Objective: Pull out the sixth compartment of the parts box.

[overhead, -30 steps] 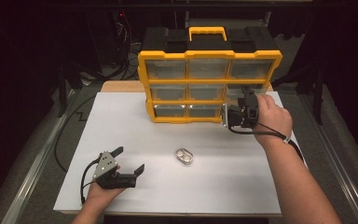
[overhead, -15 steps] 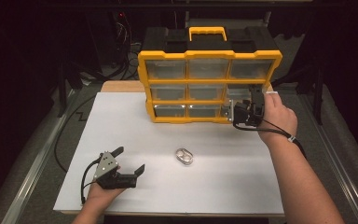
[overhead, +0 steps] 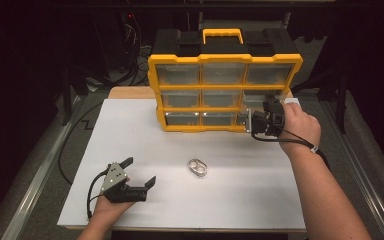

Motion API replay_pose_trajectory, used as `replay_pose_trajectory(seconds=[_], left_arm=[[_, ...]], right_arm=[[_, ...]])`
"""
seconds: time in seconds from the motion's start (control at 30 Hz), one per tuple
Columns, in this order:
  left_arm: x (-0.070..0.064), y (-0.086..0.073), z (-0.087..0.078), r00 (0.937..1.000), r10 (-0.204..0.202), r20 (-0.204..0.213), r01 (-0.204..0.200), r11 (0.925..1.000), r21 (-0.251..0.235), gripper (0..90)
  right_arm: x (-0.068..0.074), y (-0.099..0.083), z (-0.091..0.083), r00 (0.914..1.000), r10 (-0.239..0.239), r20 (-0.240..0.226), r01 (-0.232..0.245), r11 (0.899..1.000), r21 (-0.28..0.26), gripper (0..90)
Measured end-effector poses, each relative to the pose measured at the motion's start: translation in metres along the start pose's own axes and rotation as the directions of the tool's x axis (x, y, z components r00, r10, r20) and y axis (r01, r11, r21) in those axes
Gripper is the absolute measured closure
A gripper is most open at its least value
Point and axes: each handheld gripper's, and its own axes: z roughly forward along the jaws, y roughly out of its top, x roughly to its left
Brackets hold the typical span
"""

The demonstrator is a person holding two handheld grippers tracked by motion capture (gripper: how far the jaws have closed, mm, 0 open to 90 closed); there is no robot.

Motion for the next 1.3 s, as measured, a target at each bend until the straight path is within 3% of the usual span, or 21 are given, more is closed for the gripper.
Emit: replay_pose_trajectory(seconds=[0.1,0.43,1.3], left_arm=[[0.000,0.000,0.000,1.0000,-0.004,0.003,0.004,1.0000,-0.003,0.3],[0.001,0.000,-0.001,1.0000,-0.008,0.004,0.008,1.0000,-0.003,0.3],[0.001,0.000,0.000,0.9999,-0.009,0.014,0.009,1.0000,-0.004,0.3]], right_arm=[[-0.001,-0.001,-0.001,0.9999,-0.010,0.012,0.010,1.000,0.000,76.6],[0.001,0.000,-0.006,0.9994,-0.031,0.017,0.031,1.000,0.004,77.9],[0.008,-0.011,-0.053,0.9990,-0.043,0.016,0.043,0.999,-0.029,77.9]])
